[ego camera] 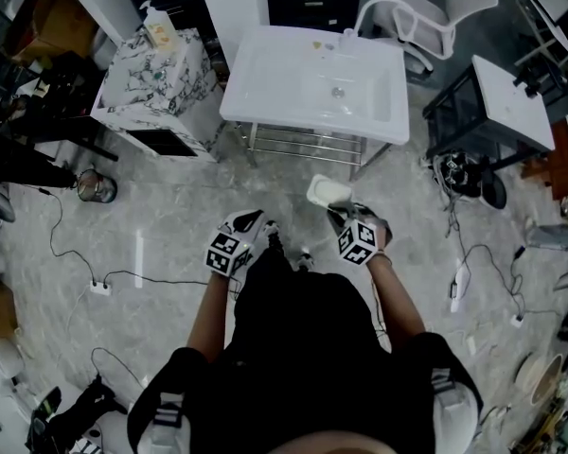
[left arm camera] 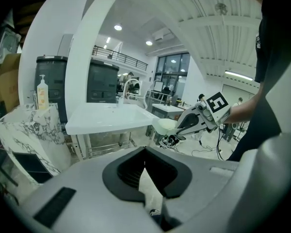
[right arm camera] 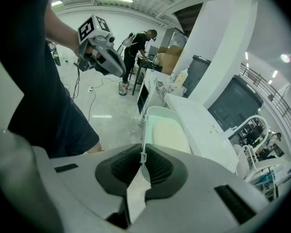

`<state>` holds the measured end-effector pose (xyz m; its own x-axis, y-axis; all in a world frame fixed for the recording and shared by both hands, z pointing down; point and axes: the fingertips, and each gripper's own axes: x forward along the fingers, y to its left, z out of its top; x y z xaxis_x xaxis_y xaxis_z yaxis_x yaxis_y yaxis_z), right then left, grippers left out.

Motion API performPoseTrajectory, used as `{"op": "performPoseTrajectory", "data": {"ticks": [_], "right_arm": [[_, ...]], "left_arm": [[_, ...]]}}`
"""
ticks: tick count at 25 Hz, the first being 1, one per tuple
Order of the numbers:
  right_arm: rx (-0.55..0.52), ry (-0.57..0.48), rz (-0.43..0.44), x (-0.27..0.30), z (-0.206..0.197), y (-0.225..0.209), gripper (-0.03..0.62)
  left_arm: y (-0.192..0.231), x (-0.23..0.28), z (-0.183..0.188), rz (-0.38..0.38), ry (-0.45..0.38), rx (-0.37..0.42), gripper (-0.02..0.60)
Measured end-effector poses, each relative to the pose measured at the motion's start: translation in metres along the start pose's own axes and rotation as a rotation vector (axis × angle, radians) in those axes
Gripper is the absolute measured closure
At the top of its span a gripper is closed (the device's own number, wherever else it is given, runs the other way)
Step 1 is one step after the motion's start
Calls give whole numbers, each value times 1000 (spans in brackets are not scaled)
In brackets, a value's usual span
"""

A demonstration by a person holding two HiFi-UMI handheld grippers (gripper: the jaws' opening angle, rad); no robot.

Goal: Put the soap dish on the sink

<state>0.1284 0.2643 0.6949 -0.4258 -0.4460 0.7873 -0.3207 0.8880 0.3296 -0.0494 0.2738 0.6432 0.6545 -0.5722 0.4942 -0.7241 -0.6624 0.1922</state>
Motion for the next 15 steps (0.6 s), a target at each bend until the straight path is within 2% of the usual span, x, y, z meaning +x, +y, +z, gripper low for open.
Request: {"op": "performPoseTrajectory", "data": {"ticks": [6,15], "right_arm": [[-5,8,11,16,22,-21,579],[-4,14,-9,49,49,-66,579]], "left_arm": [[35,4,18,2,-11,-8,581],[83,26,42,-21,-18,21,581]]}}
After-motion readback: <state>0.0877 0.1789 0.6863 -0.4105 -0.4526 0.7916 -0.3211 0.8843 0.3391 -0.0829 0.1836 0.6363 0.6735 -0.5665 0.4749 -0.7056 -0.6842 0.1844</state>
